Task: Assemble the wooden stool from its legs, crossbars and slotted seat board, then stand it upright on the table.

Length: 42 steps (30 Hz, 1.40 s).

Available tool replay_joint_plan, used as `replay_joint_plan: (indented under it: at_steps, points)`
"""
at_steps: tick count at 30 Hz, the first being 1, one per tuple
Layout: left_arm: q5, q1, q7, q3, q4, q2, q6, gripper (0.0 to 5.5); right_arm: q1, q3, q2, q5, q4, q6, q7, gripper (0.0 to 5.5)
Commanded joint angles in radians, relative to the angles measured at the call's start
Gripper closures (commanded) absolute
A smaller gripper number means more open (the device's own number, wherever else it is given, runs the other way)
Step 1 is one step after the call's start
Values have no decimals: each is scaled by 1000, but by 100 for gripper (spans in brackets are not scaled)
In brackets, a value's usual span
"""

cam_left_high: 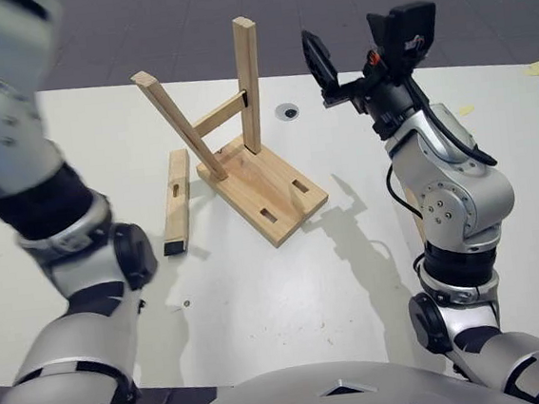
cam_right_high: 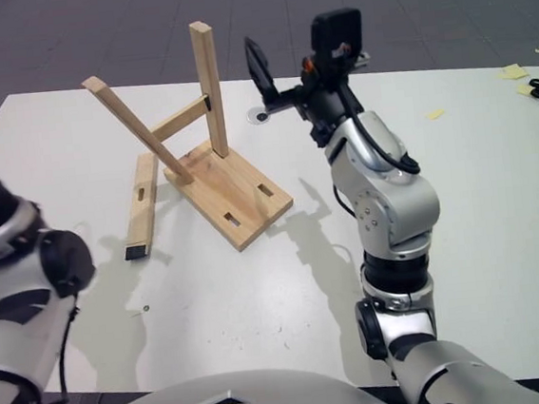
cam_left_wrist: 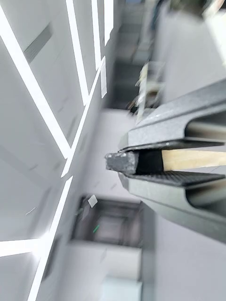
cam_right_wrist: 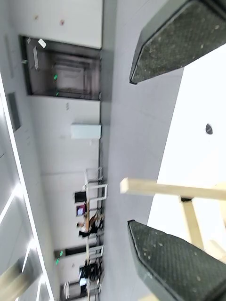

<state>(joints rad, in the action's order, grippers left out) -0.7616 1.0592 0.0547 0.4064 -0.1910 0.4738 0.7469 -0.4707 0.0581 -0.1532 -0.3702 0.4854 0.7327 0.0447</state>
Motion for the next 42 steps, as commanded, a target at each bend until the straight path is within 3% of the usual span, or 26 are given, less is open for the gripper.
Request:
replay_joint_plan:
  at_steps: [1, 4, 8, 15, 29, 42]
  points:
    - [81, -146, -24, 74, 9, 152, 72, 507, 102, 95, -52, 18, 56, 14, -16, 10]
    - [97, -414, -70, 89, -99, 157, 233, 507, 169, 136, -58, 33, 82, 14, -38, 10]
    - [59, -665, -98, 101, -195, 66, 374, 507, 204, 144, -50, 47, 98, 15, -57, 10]
    - [-3, -725, -201, 116, -307, -158, 453, 507, 197, 117, -40, 59, 84, 4, -58, 10]
    - [232, -823, -22, -86, -169, -179, 37, 507, 194, 96, -15, 73, 64, -12, -45, 10]
    - [357, -842, 40, -118, 20, -204, -214, 507, 193, 89, -17, 82, 52, -25, -36, 10]
